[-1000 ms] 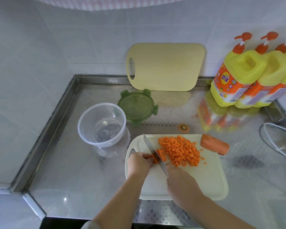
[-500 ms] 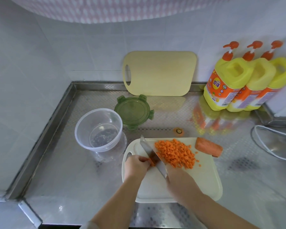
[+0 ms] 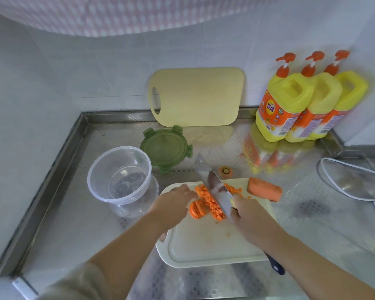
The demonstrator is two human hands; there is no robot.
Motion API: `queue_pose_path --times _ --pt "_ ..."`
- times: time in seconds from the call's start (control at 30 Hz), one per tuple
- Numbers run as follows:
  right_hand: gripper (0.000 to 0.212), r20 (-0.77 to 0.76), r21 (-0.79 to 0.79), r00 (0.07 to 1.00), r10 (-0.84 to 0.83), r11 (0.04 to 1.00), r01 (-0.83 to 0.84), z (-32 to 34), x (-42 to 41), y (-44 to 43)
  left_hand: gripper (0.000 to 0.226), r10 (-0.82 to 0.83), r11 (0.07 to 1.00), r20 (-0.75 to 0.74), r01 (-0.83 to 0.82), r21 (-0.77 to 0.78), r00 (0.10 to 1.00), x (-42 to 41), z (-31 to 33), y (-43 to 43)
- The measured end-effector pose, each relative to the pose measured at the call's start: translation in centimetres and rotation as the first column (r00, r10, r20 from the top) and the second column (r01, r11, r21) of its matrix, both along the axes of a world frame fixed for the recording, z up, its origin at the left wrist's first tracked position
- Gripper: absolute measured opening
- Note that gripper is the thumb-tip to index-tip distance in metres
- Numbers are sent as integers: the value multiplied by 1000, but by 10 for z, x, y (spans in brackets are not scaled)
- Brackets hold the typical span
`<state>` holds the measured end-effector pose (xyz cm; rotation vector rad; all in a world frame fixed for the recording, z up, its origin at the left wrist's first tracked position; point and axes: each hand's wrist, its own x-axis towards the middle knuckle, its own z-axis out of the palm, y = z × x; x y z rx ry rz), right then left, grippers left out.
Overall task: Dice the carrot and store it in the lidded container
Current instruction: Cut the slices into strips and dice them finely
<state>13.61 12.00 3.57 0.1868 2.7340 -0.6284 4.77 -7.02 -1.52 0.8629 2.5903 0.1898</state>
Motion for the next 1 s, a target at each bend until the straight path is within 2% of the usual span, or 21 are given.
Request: queue_pose_path --times 0.07,0.13,0.23,0.3,0.37,0.73,0.87,1.0 --pt "8 6 -12 1000 -22 1000 22 4 0 1 53 -310 936 -86 288 -204 947 -5 1 8" --pt "12 11 -21 1000 -27 999 27 5 0 2 49 -435 867 -116 380 -322 893 -10 2 16" --pt "10 35 -36 999 -37 999 38 7 2 3 42 -482 833 -125 410 -371 867 -15 7 25" --pt "27 57 -25 997 -45 999 47 7 2 2 40 -496 826 -126 422 -374 859 -19 10 29" --pt "34 63 -21 997 -46 999 47 5 2 1 37 -498 824 -113 429 -371 860 -21 13 33" --pt "35 74 -21 996 -49 998 51 -1 0 -1 39 -357 876 -21 327 -354 934 -18 13 27" --pt "34 51 -6 999 -17 1000 17 -7 -1 -4 35 -172 937 10 167 -307 985 -5 4 19" --pt "32 35 51 999 16 999 -18 -27 4 -9 40 15 966 14 -10 -259 1000 14 0 15"
